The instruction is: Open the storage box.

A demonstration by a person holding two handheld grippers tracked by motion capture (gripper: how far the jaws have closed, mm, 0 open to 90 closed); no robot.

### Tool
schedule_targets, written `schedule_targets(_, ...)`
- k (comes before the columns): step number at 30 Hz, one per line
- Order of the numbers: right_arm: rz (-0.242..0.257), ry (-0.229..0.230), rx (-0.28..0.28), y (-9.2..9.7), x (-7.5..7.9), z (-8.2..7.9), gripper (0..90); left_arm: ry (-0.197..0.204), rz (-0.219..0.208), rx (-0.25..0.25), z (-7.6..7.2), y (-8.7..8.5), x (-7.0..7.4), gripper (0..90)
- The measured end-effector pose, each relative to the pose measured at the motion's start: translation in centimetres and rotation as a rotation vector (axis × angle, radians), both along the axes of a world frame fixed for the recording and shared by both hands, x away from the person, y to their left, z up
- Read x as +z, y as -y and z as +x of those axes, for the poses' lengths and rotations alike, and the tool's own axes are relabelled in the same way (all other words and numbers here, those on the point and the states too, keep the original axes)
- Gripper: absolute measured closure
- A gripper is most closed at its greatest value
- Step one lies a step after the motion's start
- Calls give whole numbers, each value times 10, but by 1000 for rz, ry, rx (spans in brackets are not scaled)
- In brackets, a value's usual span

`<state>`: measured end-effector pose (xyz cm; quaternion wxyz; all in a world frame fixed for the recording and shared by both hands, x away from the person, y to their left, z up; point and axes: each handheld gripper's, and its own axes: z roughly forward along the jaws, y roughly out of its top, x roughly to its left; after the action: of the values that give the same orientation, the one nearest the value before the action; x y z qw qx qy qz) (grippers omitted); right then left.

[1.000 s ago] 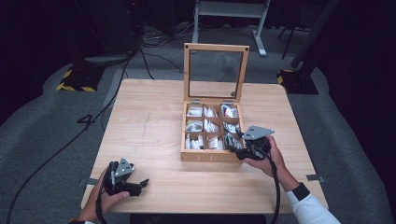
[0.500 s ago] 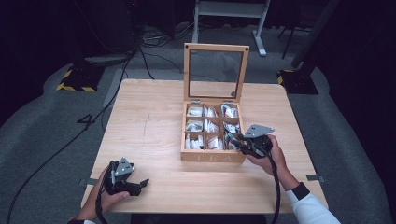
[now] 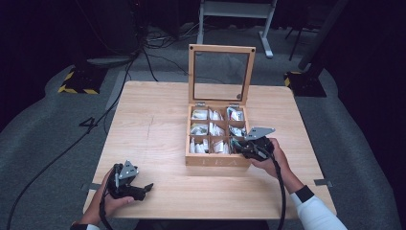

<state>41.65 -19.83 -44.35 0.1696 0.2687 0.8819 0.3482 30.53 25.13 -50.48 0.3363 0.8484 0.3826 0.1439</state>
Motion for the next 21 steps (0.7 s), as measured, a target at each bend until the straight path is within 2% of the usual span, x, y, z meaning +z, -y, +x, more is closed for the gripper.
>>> schedule_targets(2,-6,19,2,0,1,-2,804,-1,0,0,0,0,0,97)
schedule_targets(3,-6,19,2,0,1,-2,804,-1,0,0,0,0,0,97)
schedule_targets(4,10,15,11,2,2,-3,833,-2,-3,1,0,0,0,97)
schedule_targets(15,53,28,4,7,7,-5,864,-4,5,-20,3,0,0,84)
schedule_targets(21,108,32,-15,13,14,-6,868,-6,4,-20,3,0,0,84)
